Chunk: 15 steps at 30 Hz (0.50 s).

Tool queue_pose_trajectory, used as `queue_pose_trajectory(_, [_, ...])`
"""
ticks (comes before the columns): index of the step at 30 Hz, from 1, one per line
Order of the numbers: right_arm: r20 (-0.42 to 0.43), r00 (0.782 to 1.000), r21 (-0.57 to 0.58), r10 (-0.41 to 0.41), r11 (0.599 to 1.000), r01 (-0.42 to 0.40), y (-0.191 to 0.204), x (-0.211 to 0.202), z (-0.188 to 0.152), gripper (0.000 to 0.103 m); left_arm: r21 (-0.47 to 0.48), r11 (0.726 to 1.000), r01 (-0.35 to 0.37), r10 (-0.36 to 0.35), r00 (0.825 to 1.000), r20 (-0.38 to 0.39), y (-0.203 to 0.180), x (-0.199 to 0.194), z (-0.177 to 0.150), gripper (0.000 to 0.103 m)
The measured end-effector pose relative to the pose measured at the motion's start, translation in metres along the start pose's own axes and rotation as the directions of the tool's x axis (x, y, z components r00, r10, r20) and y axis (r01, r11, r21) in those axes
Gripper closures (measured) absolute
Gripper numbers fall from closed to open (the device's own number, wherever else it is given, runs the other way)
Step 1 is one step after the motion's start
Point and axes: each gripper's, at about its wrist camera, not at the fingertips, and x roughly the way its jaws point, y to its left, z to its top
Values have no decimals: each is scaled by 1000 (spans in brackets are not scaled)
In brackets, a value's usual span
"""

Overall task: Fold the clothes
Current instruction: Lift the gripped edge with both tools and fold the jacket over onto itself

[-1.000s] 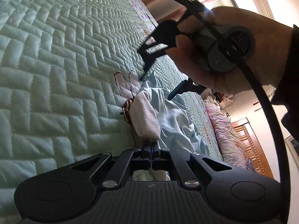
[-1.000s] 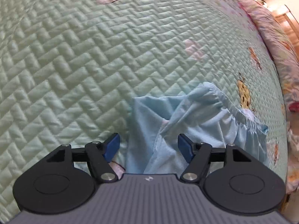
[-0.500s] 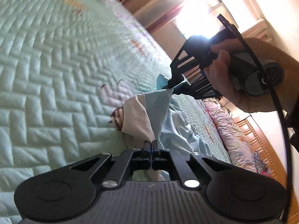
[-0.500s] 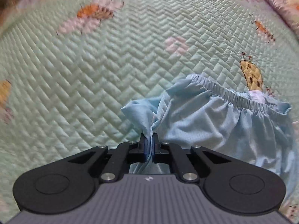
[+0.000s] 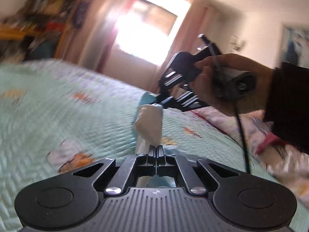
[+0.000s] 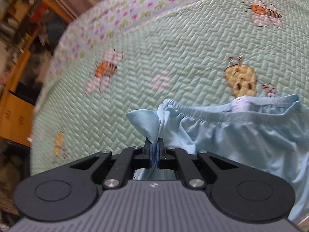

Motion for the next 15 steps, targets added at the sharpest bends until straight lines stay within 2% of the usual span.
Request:
queue_pose_trajectory(5, [35,995,71,96,993,-98,-59,-46,13,98,170,984,60,-54,998,-40,-69,6,3,103])
queue_pose_trajectory(8, [61,988,125,144,981,-151,-108,-62,15,98,250,964,87,-62,993,-105,-103,19,-9,103])
queue_pose_trajectory(15, [85,972,274,218,933,-234,-229,-54,-3,98,397,906,147,-34,960,-278,-157,54,-58,103])
